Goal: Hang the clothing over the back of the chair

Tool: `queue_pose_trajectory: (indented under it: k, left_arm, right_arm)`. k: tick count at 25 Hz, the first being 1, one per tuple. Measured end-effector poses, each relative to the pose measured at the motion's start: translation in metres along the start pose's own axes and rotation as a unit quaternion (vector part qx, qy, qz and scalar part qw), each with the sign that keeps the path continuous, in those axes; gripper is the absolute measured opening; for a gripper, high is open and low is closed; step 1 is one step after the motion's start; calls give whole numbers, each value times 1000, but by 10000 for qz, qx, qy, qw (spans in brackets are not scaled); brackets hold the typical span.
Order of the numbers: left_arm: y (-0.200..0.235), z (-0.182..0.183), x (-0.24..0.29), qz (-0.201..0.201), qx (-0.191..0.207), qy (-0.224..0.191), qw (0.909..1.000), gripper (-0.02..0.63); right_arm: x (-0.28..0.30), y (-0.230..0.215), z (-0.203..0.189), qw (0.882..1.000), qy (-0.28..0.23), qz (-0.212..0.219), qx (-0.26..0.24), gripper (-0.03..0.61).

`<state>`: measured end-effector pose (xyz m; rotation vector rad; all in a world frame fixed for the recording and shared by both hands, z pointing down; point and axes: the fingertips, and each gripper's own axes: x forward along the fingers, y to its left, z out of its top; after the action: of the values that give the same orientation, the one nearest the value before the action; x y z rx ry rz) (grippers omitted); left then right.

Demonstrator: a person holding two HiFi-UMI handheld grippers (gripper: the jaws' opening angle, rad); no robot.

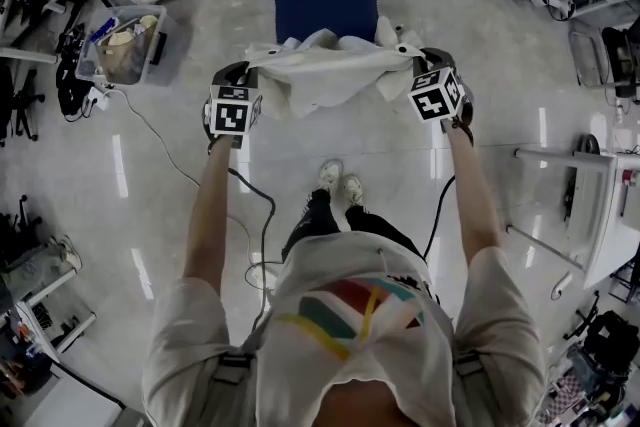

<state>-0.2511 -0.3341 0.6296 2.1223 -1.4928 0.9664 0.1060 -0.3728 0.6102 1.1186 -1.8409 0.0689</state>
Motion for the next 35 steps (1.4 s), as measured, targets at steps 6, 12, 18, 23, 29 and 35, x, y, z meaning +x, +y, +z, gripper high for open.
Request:
queue_pose_trajectory:
  k: [6, 12, 18, 23, 29, 35]
  left_arm:
    - [-1, -4, 0, 7, -151, -9, 9999, 45]
    - [-2, -16, -1, -136, -530, -30, 9985, 176]
    - [-6, -23, -7, -110, -589, -28, 9982, 193]
    - [-4, -19, -14, -46, -609, -105, 9981, 198]
    - [1, 19, -35, 39, -679, -556, 9961, 198]
    - [0, 96, -78, 462, -481, -1620, 9845, 22]
  right_arm:
    - [0, 2, -4, 9998, 27, -17, 217, 47]
    - [-6, 5, -8, 9981, -121, -5, 601, 176]
    - [-12, 15, -14, 9977, -78, 154, 655, 258]
    - [-20, 16, -9, 9973, -201, 155, 694, 277]
    - [-53, -17, 20, 9920, -657, -447, 978, 107]
    - [-101, -46, 79, 9786, -1546, -930, 987, 6]
